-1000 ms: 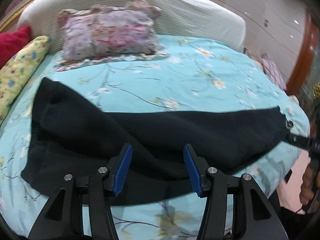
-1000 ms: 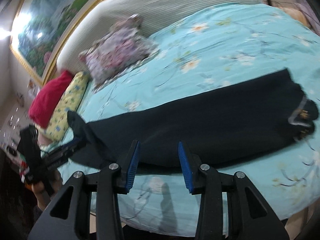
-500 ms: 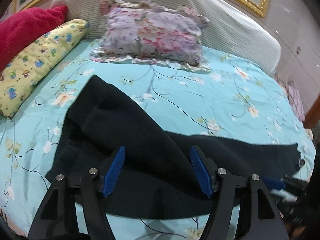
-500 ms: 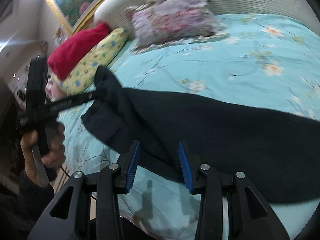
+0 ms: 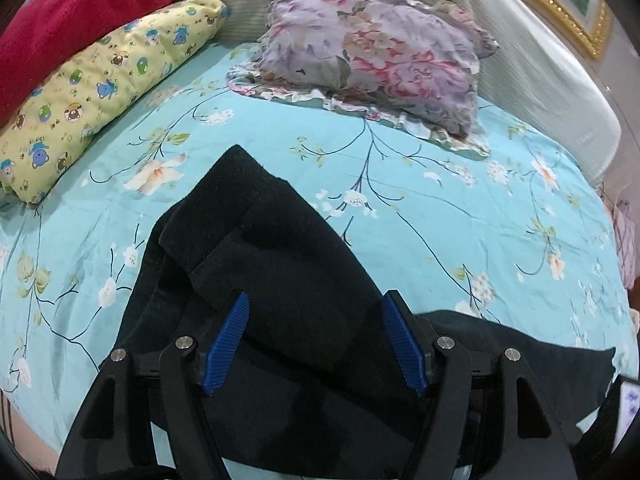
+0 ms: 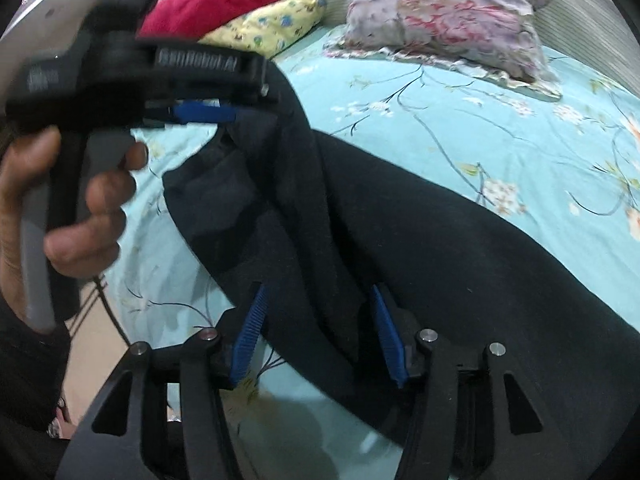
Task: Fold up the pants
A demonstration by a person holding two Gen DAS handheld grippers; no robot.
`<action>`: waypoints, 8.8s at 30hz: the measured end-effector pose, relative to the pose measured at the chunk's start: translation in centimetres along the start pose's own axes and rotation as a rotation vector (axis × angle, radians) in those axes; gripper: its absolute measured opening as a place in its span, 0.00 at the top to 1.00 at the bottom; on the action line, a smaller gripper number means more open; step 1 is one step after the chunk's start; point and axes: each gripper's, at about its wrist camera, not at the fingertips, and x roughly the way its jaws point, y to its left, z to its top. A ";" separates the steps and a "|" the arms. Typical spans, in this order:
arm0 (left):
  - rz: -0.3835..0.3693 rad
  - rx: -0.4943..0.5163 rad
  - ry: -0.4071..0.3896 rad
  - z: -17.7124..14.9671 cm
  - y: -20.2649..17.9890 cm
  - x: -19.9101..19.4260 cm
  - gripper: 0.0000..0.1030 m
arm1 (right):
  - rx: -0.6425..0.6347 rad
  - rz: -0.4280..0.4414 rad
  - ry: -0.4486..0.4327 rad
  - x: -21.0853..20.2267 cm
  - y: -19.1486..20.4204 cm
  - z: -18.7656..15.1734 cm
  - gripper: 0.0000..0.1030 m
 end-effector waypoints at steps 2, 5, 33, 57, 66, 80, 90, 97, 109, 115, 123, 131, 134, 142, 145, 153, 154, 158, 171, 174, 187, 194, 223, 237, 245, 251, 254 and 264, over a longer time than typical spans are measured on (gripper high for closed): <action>0.021 -0.007 0.017 0.5 -0.3 0.7 0.31 | -0.012 0.004 0.003 0.7 0.1 0.3 0.47; 0.046 -0.032 0.032 1.0 -0.2 2.0 0.43 | -0.045 0.001 0.007 1.5 0.2 0.8 0.48; -0.222 -0.296 -0.084 -7.9 9.8 -2.9 0.95 | -0.254 0.014 -0.008 1.2 4.8 -0.5 0.93; -0.252 -0.318 -0.076 -11.6 13.1 -4.3 0.93 | -0.214 0.064 0.040 1.1 5.2 -1.5 0.64; -0.250 -0.375 -0.087 -10.6 14.1 -5.8 0.67 | -0.074 0.118 -0.042 -1.5 3.2 -0.1 0.64; -0.195 -0.476 -0.039 -8.7 16.4 -3.8 0.35 | 0.276 0.123 -0.024 -0.7 -6.8 6.0 0.64; -0.189 -0.492 0.031 -8.1 17.2 -0.8 0.34 | 0.314 0.179 0.196 6.3 -10.5 8.9 0.64; -0.205 -0.461 -0.021 -7.6 17.0 0.5 0.34 | 0.213 0.205 0.277 8.1 -8.9 8.0 0.71; -0.211 -0.254 -0.265 -7.2 14.3 -6.3 0.83 | -0.037 -0.076 -0.037 1.8 -3.5 9.8 0.90; -0.162 -0.216 -0.176 -8.0 15.4 -1.3 0.83 | -0.050 -0.153 -0.010 6.3 -3.7 8.7 0.90; -0.089 -0.268 -0.183 -9.6 17.2 -2.0 0.52 | 0.036 -0.201 -0.077 4.9 -4.5 7.7 0.72; -0.056 -0.215 -0.271 -10.4 14.7 -7.1 0.52 | 0.147 -0.110 -0.218 -3.0 -3.5 3.7 0.72; -0.086 -0.173 -0.271 -10.2 12.8 -7.8 0.49 | 0.195 -0.108 -0.228 -4.6 -3.9 1.6 0.72; -0.170 -0.072 -0.215 -10.1 6.8 -7.0 0.48 | 0.348 -0.132 -0.287 -9.2 -6.3 -3.9 0.71; -0.197 -0.034 -0.198 -10.5 4.4 -6.8 0.48 | 0.387 -0.151 -0.311 -10.9 -7.1 -5.4 0.71; -0.252 0.062 -0.174 -11.5 -0.4 -7.0 0.44 | 0.464 -0.185 -0.375 -14.4 -8.4 -8.9 0.64; -0.264 0.077 -0.170 -11.7 -1.2 -7.2 0.44 | 0.469 -0.185 -0.379 -14.7 -8.5 -9.2 0.64; -0.290 0.115 -0.165 -12.0 -3.1 -7.4 0.41 | 0.472 -0.192 -0.390 -15.2 -8.1 -10.3 0.54; -0.368 0.258 -0.122 -13.5 -10.5 -7.3 0.39 | 0.553 -0.247 -0.439 -18.5 -9.7 -14.7 0.50; -0.379 0.293 -0.117 -13.5 -12.1 -7.2 0.39 | 0.585 -0.265 -0.450 -19.3 -10.4 -15.9 0.50; -0.465 0.519 -0.086 -13.0 -21.7 -6.3 0.36 | 0.756 -0.318 -0.507 -22.4 -14.7 -21.0 0.49; -0.512 0.637 -0.047 -12.5 -26.7 -4.9 0.35 | 0.860 -0.331 -0.531 -23.4 -16.8 -23.4 0.49; -0.694 1.151 0.307 -13.1 -46.8 4.7 0.40 | 1.055 -0.215 -0.632 -22.0 -22.1 -25.1 0.63; -0.835 1.071 0.322 -12.1 -46.1 3.2 0.90 | 0.981 -0.203 -0.688 -23.1 -21.2 -24.8 0.83; -0.906 0.976 0.228 -9.6 -42.2 -0.8 0.91 | 0.854 -0.134 -0.749 -24.8 -18.5 -21.8 0.84; -0.929 0.907 0.188 -8.3 -39.1 -2.6 0.90 | 0.774 -0.116 -0.755 -25.0 -16.3 -19.3 0.84; -0.955 0.853 0.165 -7.6 -36.8 -3.3 0.90 | 0.734 -0.093 -0.749 -24.8 -15.1 -18.1 0.84; -0.987 0.687 0.105 -6.3 -29.4 -4.0 0.90 | 0.567 0.011 -0.687 -21.8 -11.2 -13.7 0.84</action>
